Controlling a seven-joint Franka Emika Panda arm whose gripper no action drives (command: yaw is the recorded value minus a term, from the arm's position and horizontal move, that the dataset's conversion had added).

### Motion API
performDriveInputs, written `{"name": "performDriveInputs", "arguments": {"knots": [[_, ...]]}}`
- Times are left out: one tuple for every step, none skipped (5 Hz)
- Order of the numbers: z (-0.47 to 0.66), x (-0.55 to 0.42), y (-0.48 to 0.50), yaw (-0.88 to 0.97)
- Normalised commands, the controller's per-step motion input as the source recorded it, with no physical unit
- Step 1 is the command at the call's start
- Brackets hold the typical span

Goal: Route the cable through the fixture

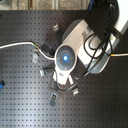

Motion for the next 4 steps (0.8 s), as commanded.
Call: {"name": "performDriveInputs", "arguments": {"knots": [[0.0, 0.014, -0.006, 0.0], [-0.47, -0.015, -0.185, 0.0], [-0.37, 0.035, -0.191, -0.05], [-0.47, 0.055, -0.184, -0.14]]}}
